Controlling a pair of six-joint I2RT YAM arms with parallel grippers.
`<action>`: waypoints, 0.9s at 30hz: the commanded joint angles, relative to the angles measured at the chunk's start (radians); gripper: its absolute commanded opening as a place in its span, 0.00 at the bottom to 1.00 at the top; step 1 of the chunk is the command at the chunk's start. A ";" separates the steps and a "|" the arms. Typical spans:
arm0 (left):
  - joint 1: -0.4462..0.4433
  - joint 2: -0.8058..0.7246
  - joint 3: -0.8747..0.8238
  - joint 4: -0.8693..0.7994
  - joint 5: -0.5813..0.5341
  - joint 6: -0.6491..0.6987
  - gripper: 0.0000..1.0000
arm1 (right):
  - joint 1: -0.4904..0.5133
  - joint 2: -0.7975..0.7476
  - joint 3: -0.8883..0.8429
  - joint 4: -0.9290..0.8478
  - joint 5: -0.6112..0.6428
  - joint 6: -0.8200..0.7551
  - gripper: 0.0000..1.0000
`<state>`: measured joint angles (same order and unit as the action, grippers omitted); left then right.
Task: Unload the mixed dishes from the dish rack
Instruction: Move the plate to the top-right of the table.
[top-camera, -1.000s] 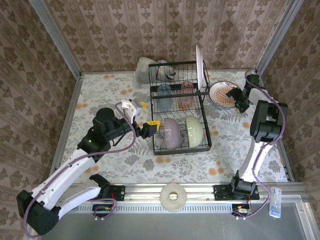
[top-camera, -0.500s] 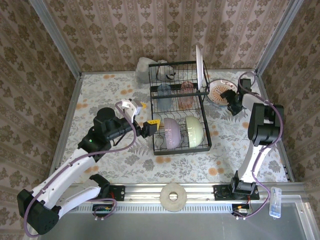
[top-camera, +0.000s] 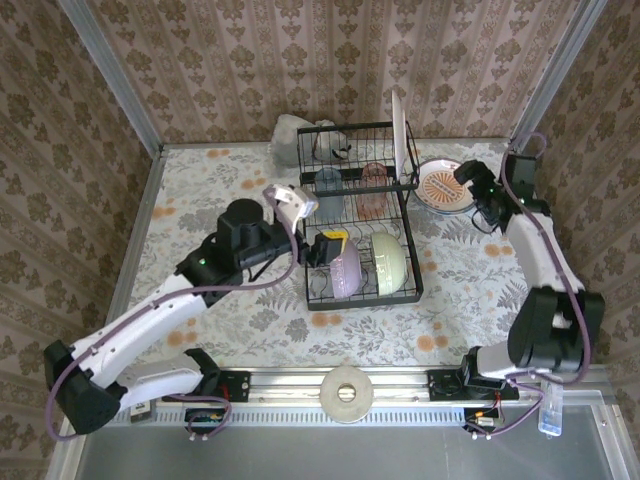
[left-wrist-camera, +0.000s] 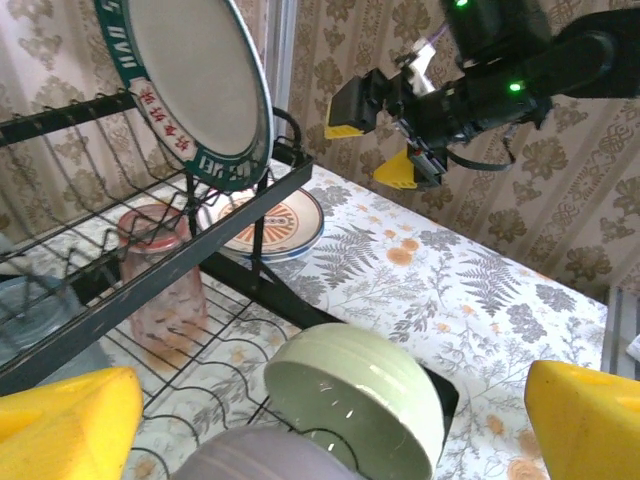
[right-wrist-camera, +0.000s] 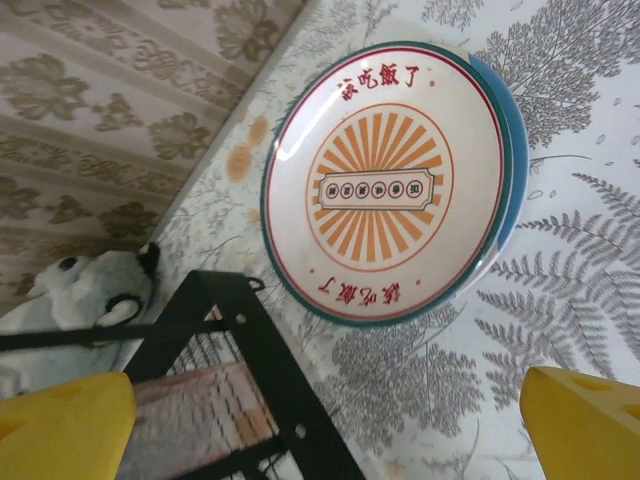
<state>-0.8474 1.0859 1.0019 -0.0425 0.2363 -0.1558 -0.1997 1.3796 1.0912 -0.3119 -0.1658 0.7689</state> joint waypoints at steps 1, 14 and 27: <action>-0.025 0.071 0.087 -0.011 -0.058 -0.044 0.95 | -0.005 -0.153 -0.065 -0.093 -0.033 -0.055 1.00; -0.032 0.466 0.523 -0.052 -0.022 -0.147 0.81 | -0.006 -0.722 -0.217 -0.348 -0.169 -0.143 1.00; -0.007 0.814 0.935 -0.172 -0.053 -0.250 0.65 | -0.006 -0.866 -0.270 -0.331 -0.315 -0.159 1.00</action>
<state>-0.8665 1.8736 1.8774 -0.1772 0.1936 -0.3614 -0.2028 0.5217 0.8314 -0.6403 -0.4213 0.6300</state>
